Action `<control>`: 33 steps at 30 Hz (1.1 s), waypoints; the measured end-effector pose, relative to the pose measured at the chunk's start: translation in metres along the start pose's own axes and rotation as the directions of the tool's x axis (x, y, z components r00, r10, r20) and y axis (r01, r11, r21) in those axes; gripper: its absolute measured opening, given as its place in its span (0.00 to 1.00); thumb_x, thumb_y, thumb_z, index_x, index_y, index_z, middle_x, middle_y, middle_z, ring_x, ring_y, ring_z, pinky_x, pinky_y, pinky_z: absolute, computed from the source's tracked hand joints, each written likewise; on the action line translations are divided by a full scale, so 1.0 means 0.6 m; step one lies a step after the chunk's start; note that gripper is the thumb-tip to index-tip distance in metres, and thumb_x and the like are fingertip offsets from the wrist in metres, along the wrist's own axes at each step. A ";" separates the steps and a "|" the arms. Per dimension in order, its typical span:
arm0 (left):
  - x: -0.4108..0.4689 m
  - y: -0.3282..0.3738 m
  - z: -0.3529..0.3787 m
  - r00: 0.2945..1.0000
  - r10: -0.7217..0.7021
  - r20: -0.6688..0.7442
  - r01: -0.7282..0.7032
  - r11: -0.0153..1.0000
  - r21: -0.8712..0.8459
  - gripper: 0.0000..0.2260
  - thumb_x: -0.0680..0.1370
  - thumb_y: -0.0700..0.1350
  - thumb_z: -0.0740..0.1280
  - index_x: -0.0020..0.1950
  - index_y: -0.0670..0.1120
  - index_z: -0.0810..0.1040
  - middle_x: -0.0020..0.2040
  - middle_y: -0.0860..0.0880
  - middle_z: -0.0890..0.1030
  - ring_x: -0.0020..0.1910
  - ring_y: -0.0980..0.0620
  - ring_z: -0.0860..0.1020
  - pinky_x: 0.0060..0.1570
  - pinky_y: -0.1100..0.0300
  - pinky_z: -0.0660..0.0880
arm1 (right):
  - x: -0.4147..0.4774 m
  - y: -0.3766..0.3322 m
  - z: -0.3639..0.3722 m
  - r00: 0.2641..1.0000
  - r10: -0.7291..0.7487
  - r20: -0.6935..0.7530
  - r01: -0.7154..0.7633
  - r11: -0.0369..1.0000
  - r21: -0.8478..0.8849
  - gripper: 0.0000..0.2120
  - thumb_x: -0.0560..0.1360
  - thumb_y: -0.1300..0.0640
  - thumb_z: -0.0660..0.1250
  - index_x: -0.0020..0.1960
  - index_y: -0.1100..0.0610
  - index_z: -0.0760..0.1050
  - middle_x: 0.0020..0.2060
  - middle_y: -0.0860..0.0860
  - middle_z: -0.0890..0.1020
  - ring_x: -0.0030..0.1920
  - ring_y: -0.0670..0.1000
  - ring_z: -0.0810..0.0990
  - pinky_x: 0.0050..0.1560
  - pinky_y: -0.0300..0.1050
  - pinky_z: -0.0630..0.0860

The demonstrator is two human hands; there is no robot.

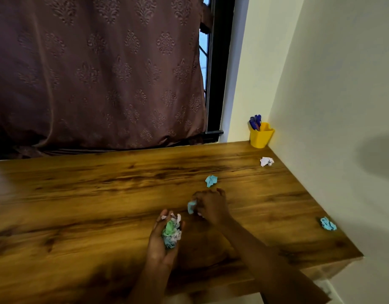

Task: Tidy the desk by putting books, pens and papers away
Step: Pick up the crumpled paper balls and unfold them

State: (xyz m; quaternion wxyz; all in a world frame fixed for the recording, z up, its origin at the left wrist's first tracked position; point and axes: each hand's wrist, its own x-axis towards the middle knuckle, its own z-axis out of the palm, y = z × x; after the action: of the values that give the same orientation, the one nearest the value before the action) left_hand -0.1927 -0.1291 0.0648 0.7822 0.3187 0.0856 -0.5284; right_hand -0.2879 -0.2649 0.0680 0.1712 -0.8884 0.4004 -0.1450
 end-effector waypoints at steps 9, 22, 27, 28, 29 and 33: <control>0.025 -0.032 0.016 0.971 0.027 0.238 -0.030 0.999 0.011 0.45 0.43 0.44 0.85 0.59 0.45 0.77 0.50 0.42 0.84 0.45 0.48 0.84 0.43 0.57 0.81 | -0.059 -0.071 -0.040 0.974 0.031 -0.226 0.038 0.955 0.294 0.08 0.70 0.51 0.72 0.49 0.51 0.80 0.47 0.46 0.79 0.45 0.45 0.79 0.51 0.49 0.75; 0.072 -0.033 0.021 0.979 0.004 0.202 -0.018 0.998 0.066 0.37 0.43 0.42 0.83 0.51 0.45 0.77 0.40 0.43 0.83 0.36 0.48 0.83 0.33 0.58 0.80 | -0.032 0.002 -0.089 0.990 0.136 -0.040 -0.102 0.879 0.466 0.11 0.75 0.62 0.66 0.56 0.54 0.81 0.52 0.50 0.79 0.52 0.47 0.77 0.47 0.34 0.71; 0.108 0.003 0.014 0.992 -0.016 0.122 0.004 0.995 0.102 0.16 0.62 0.40 0.78 0.47 0.46 0.80 0.44 0.42 0.82 0.38 0.47 0.83 0.31 0.56 0.81 | -0.020 0.051 -0.056 0.977 0.173 0.124 -0.195 0.961 0.194 0.20 0.72 0.57 0.69 0.64 0.51 0.74 0.59 0.51 0.76 0.58 0.50 0.75 0.58 0.44 0.72; 0.110 0.008 0.013 0.993 -0.027 0.115 0.015 0.994 0.104 0.10 0.68 0.40 0.74 0.48 0.46 0.80 0.46 0.42 0.81 0.39 0.47 0.83 0.31 0.57 0.80 | -0.020 0.046 -0.043 0.964 0.161 0.210 -0.188 0.975 0.119 0.23 0.72 0.55 0.70 0.66 0.50 0.72 0.63 0.52 0.73 0.62 0.52 0.73 0.62 0.45 0.71; 0.112 0.012 0.013 0.993 -0.041 0.111 0.029 0.994 0.102 0.08 0.71 0.39 0.71 0.49 0.47 0.79 0.47 0.42 0.81 0.42 0.47 0.82 0.31 0.57 0.80 | -0.018 0.041 -0.031 0.956 0.150 0.251 -0.168 0.984 0.054 0.24 0.73 0.54 0.69 0.67 0.50 0.70 0.66 0.51 0.71 0.64 0.52 0.71 0.64 0.44 0.68; 0.126 0.016 0.018 0.982 -0.101 0.157 0.083 0.989 0.119 0.34 0.45 0.41 0.83 0.50 0.46 0.79 0.43 0.42 0.84 0.44 0.45 0.81 0.34 0.54 0.81 | -0.008 0.030 -0.009 0.976 0.171 0.136 -0.177 0.983 0.040 0.17 0.74 0.55 0.67 0.62 0.53 0.74 0.61 0.51 0.75 0.60 0.49 0.74 0.57 0.38 0.67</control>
State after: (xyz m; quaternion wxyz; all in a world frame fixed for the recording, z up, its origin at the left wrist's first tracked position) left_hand -0.1543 -0.1916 0.0418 0.7423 0.3135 0.0063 -0.5922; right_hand -0.3049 -0.2734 0.0649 0.2323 -0.8529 0.4606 -0.0808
